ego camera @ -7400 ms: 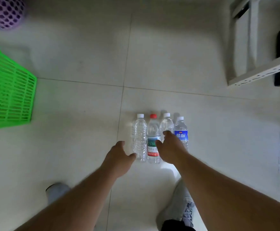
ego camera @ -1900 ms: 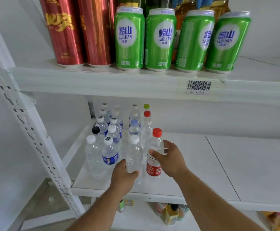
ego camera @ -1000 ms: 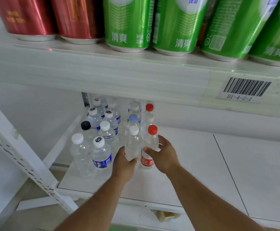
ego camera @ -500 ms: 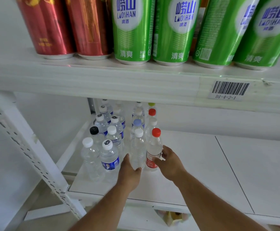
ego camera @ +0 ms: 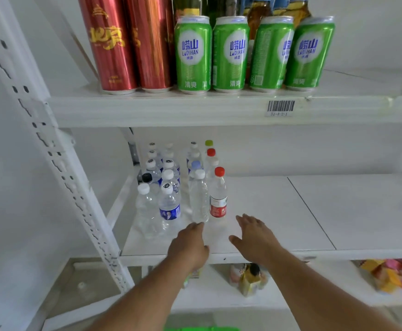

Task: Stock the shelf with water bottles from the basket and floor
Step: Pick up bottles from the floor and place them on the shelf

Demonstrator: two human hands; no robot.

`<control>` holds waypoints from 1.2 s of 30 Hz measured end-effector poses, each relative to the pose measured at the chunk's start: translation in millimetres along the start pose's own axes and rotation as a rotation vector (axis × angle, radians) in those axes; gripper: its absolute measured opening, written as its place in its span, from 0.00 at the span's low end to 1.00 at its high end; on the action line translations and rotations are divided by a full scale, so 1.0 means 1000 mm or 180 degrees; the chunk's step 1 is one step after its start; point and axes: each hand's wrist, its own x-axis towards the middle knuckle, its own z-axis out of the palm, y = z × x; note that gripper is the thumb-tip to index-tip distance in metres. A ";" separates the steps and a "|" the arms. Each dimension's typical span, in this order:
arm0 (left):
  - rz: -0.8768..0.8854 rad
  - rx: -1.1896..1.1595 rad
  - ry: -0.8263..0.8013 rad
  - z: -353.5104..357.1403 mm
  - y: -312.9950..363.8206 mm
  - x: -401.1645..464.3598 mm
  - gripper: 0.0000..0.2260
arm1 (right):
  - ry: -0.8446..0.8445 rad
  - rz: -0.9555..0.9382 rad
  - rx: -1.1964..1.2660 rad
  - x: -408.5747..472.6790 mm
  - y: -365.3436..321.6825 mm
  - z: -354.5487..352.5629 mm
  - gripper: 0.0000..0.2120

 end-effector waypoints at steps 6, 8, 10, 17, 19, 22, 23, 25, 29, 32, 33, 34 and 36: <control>0.0039 0.0647 -0.0042 0.010 0.024 -0.044 0.28 | 0.0031 -0.0220 -0.0571 -0.053 0.016 0.000 0.33; 0.0043 0.0779 -0.0031 0.018 0.036 -0.059 0.26 | -0.0029 -0.0255 -0.0598 -0.070 0.027 0.001 0.33; 0.0064 0.0849 -0.0033 0.025 0.051 -0.075 0.28 | -0.0053 -0.0278 -0.0552 -0.087 0.039 0.003 0.32; 0.0001 0.0963 -0.0274 0.078 0.114 -0.135 0.26 | -0.0093 -0.0272 -0.0303 -0.168 0.111 0.015 0.29; 0.0009 0.0981 -0.0376 0.098 0.133 -0.153 0.26 | -0.0176 -0.0170 -0.0267 -0.192 0.136 0.023 0.32; 0.0141 0.1041 -0.0549 0.125 0.158 -0.180 0.28 | -0.0330 -0.0005 -0.0273 -0.230 0.163 0.035 0.34; 0.0195 0.1084 -0.0599 0.134 0.166 -0.188 0.28 | -0.0362 0.0043 -0.0282 -0.242 0.170 0.039 0.34; 0.0273 0.1145 -0.0699 0.147 0.179 -0.202 0.28 | -0.0405 0.0145 -0.0291 -0.266 0.182 0.044 0.35; 0.0504 0.1270 -0.0839 0.166 0.201 -0.224 0.27 | -0.0382 0.0440 -0.0217 -0.310 0.201 0.056 0.35; 0.0642 0.1273 -0.0963 0.179 0.208 -0.241 0.26 | -0.0336 0.0707 -0.0117 -0.345 0.211 0.066 0.34; 0.0678 0.1277 -0.1008 0.184 0.209 -0.247 0.26 | -0.0344 0.0785 -0.0097 -0.356 0.214 0.070 0.34; 0.0710 0.1278 -0.1053 0.190 0.209 -0.253 0.26 | -0.0373 0.0852 -0.0100 -0.367 0.216 0.075 0.33; 0.0750 0.1242 -0.1131 0.204 0.209 -0.264 0.26 | -0.0451 0.0971 -0.0148 -0.389 0.221 0.083 0.33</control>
